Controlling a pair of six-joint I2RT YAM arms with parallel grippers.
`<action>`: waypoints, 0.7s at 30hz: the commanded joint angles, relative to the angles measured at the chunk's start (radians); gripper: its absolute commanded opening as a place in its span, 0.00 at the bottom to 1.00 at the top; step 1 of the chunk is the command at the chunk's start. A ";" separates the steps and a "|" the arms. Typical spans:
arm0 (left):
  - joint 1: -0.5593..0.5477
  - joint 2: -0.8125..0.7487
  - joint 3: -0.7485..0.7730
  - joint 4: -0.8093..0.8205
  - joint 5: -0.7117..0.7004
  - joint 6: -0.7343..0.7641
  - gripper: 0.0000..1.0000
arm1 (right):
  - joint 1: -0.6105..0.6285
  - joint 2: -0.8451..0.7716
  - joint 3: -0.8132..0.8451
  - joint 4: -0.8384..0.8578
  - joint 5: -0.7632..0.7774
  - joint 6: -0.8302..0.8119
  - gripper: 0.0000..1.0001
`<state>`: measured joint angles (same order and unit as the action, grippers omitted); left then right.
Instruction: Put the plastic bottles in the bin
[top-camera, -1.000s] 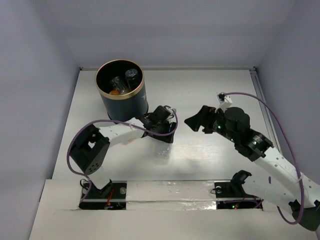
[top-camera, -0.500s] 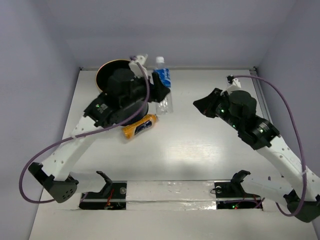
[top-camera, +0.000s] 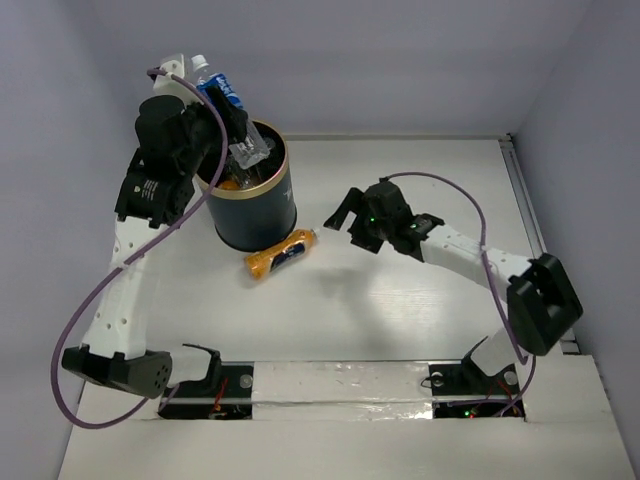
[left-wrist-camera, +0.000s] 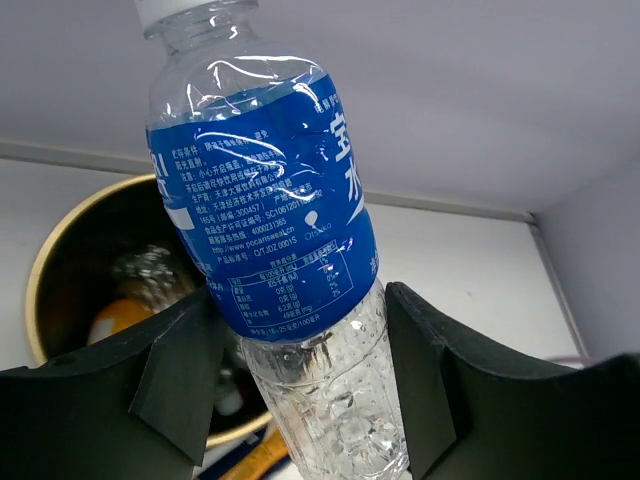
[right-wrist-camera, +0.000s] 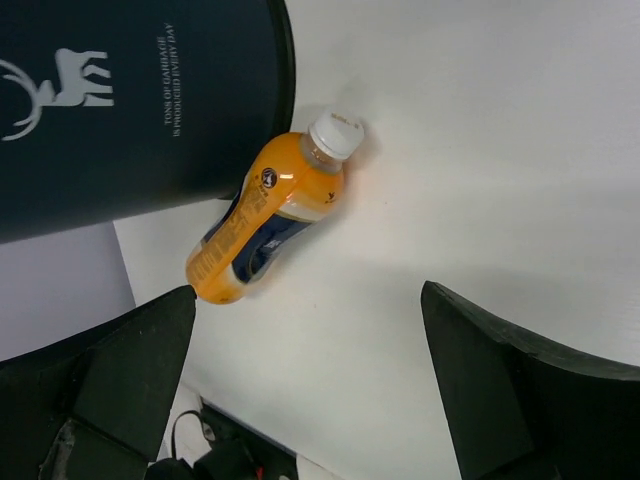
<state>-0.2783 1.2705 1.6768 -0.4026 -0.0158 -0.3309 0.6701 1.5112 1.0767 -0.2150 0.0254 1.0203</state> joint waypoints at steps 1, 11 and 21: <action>0.077 0.021 -0.002 0.079 -0.009 0.010 0.41 | 0.037 0.099 0.074 0.129 -0.013 0.096 1.00; 0.191 0.127 -0.031 0.146 0.037 -0.010 0.43 | 0.057 0.345 0.201 0.174 -0.104 0.181 1.00; 0.191 0.176 -0.140 0.214 -0.033 0.029 0.49 | 0.066 0.487 0.307 0.206 -0.202 0.230 1.00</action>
<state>-0.0914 1.4544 1.5574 -0.2741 -0.0162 -0.3241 0.7277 1.9697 1.3289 -0.0586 -0.1261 1.2160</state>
